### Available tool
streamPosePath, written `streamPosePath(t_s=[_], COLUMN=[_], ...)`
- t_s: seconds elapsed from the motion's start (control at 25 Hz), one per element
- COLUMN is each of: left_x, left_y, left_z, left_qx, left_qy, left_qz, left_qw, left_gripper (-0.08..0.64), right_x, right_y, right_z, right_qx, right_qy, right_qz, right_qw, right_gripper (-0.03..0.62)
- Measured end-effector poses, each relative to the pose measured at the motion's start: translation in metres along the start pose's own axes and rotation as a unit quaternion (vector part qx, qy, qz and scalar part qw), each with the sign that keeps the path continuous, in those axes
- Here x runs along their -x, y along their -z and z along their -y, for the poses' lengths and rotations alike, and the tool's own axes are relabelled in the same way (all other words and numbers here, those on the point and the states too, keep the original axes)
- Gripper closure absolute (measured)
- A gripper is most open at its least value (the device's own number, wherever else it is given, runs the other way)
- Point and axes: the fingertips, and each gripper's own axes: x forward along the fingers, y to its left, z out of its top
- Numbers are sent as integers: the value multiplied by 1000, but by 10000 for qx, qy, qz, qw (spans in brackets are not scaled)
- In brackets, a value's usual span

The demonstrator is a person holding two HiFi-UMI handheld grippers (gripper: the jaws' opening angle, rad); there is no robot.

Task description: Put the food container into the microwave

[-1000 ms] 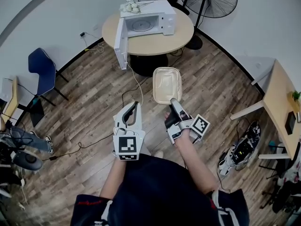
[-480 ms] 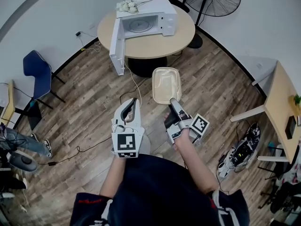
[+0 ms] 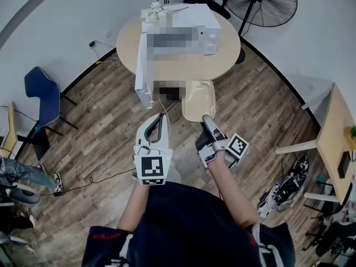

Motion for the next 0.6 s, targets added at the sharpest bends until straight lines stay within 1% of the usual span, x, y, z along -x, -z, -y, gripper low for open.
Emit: streamPosePath(t_s=[0.16, 0.24, 0.44, 0.6], left_x=[-34, -52, -88, -105], left_y=[3, 3, 7, 11], left_z=[-35, -48, -71, -82], left_qx=[101, 81, 139, 174], left_qy=[67, 142, 368, 542], left_qz=[-22, 5, 39, 77], left_qw=[9999, 9999, 9992, 9983], left_gripper=[545, 545, 545, 545], right_x=[-46, -68, -111, -133], right_y=[-3, -7, -11, -15], right_z=[-1, -2, -5, -3], right_qx=[-38, -40, -38, -65], right_qy=[74, 90, 39, 42], right_qz=[55, 97, 193, 343], right_qw=[10000, 9999, 9998, 9994], right_gripper=[377, 377, 377, 377])
